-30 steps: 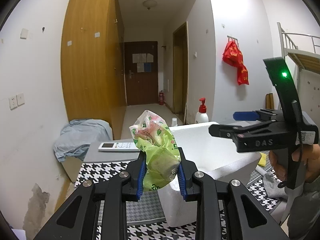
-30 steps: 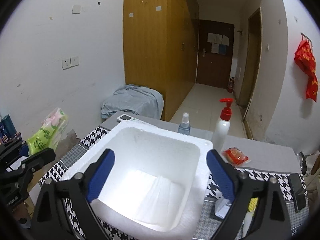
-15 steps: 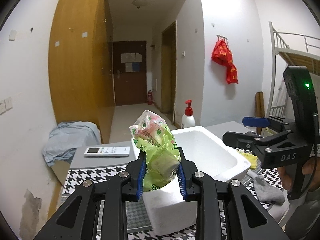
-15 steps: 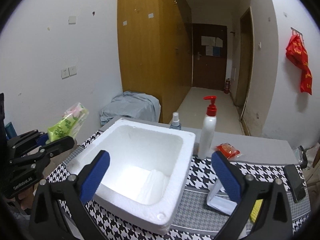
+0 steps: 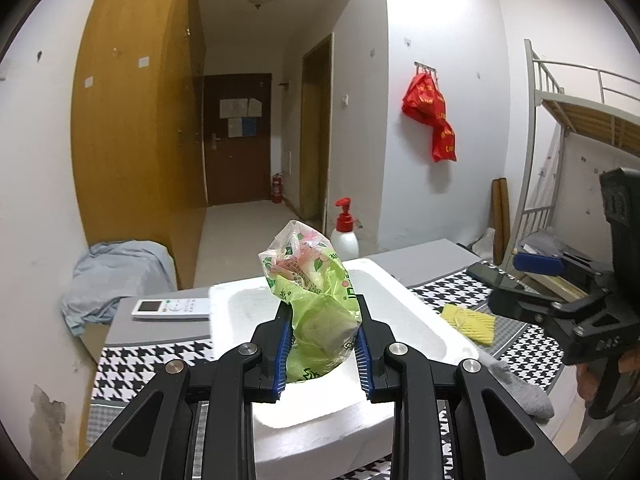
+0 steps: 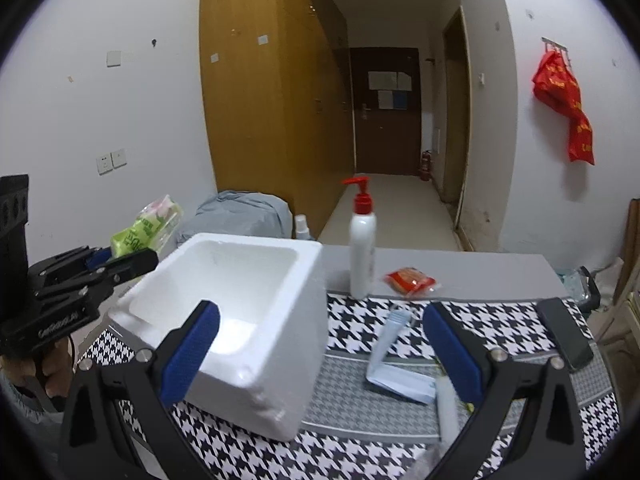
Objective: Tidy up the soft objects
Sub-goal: 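Open the left tool to drop the green snack bag into the box, then move the right tool down toward the grey sock on the table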
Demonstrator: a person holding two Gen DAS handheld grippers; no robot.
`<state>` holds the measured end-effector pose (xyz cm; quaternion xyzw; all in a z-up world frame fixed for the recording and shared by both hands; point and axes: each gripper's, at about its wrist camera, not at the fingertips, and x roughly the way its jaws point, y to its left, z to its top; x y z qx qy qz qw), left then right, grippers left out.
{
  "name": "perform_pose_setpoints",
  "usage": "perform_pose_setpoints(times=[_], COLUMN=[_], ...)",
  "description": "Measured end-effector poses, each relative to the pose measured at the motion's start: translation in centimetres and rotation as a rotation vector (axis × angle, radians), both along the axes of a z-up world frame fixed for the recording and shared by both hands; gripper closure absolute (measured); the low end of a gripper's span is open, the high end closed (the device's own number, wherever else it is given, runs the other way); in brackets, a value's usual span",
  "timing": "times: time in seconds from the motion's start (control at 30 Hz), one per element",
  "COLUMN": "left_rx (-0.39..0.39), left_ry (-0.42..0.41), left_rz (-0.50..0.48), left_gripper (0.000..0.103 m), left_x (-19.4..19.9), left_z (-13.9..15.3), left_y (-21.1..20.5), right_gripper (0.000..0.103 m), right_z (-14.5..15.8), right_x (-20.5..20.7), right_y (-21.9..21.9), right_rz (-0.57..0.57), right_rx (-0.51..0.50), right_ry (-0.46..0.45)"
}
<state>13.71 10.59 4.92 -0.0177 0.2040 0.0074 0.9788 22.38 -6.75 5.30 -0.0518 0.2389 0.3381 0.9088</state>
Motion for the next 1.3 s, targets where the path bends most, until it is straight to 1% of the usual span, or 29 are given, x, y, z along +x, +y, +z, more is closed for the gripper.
perform_pose_setpoints(times=[0.23, 0.37, 0.6, 0.77, 0.83, 0.87, 0.9, 0.93, 0.97, 1.0, 1.1, 1.3], left_rx=[0.007, 0.008, 0.010, 0.012, 0.011, 0.011, 0.014, 0.020, 0.022, 0.021, 0.005, 0.023], left_ry=[0.009, 0.022, 0.054, 0.054, 0.058, 0.058, 0.055, 0.046, 0.036, 0.026, 0.001, -0.006], left_rz=[-0.031, -0.038, -0.015, -0.004, 0.003, 0.006, 0.010, 0.016, 0.020, 0.018, 0.015, 0.010], left_gripper=[0.074, 0.074, 0.074, 0.072, 0.065, 0.054, 0.041, 0.034, 0.022, 0.013, 0.003, 0.001], left_x=[1.0, 1.6, 2.8, 3.3, 3.6, 3.7, 3.7, 3.6, 3.4, 3.2, 2.8, 2.5], left_z=[0.0, -0.1, -0.6, -0.6, -0.7, -0.7, -0.8, -0.7, -0.7, -0.6, -0.3, -0.1], left_y=[-1.1, -1.4, -1.7, -1.8, -1.8, -1.9, -1.9, -2.0, -2.0, -2.1, -2.1, -2.8], right_gripper=[0.001, 0.001, 0.001, 0.001, 0.001, 0.001, 0.001, 0.001, 0.001, 0.001, 0.001, 0.001], right_z=[-1.1, -1.7, -2.8, -3.0, -3.2, -3.3, -3.4, -3.4, -3.4, -3.4, -3.5, -3.5], right_x=[-0.7, -1.1, -1.5, -1.7, -1.9, -1.9, -1.9, -1.9, -1.8, -1.8, -1.6, -1.8], right_y=[-3.0, -3.9, -5.1, -5.6, -5.8, -6.0, -6.1, -6.3, -6.4, -6.5, -6.7, -7.4], right_rz=[-0.056, -0.082, -0.118, -0.126, -0.129, -0.133, -0.137, -0.141, -0.144, -0.146, -0.156, -0.166], right_rx=[0.015, 0.010, 0.000, -0.002, -0.005, -0.005, -0.005, -0.003, 0.000, 0.003, 0.001, 0.006], right_ry=[0.018, 0.025, 0.043, 0.047, 0.045, 0.046, 0.047, 0.047, 0.048, 0.049, 0.055, 0.050])
